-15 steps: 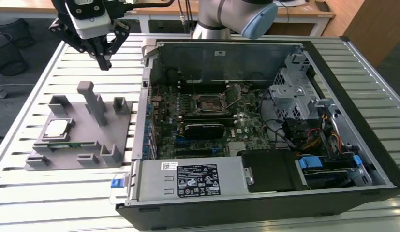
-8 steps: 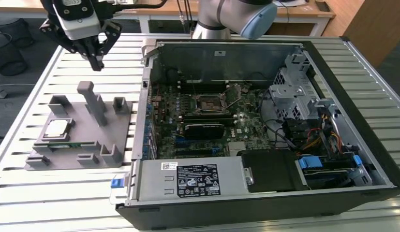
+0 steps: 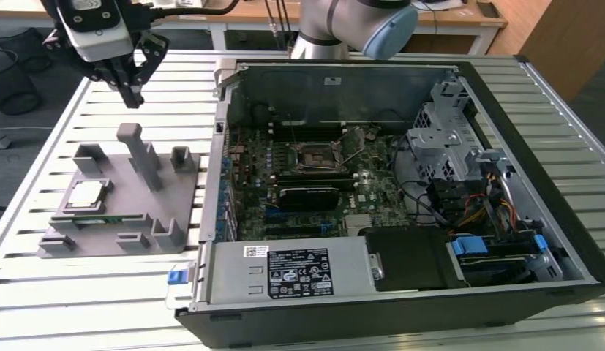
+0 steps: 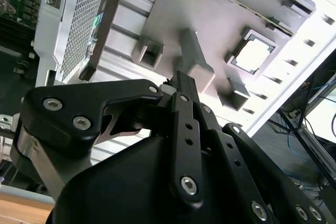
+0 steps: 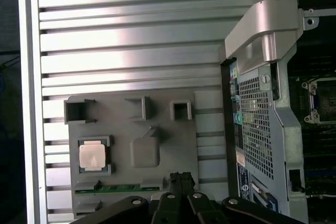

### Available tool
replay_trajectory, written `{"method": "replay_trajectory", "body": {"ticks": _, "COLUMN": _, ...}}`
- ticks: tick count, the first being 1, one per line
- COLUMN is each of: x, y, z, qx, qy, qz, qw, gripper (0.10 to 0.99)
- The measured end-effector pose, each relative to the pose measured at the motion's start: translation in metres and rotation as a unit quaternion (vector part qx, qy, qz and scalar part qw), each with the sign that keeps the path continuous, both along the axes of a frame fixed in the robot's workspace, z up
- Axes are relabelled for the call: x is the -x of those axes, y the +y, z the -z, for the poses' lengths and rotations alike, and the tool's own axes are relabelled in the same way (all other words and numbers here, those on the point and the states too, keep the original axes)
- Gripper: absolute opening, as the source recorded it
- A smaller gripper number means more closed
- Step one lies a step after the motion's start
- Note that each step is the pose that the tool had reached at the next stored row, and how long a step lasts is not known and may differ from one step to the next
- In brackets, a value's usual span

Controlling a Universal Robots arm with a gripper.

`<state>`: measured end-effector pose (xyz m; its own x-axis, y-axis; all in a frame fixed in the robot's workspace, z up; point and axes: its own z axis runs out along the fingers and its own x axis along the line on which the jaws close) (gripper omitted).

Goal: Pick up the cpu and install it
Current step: 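Reach for the cpu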

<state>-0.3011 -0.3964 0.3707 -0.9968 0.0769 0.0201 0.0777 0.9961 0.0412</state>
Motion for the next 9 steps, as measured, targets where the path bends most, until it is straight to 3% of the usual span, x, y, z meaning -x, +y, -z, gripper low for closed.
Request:
{"method": "replay_trajectory", "body": {"ticks": 5, "x": 0.0135, "y": 0.0, "z": 0.0013, "qx": 0.0, "qy": 0.0, "qz": -0.002, "qw": 1.0, "gripper": 0.106}}
{"method": "replay_trajectory", "body": {"ticks": 9, "x": 0.0182, "y": 0.0, "z": 0.0024, "qx": 0.0, "qy": 0.0, "qz": -0.016, "qw": 0.9999, "gripper": 0.106}}
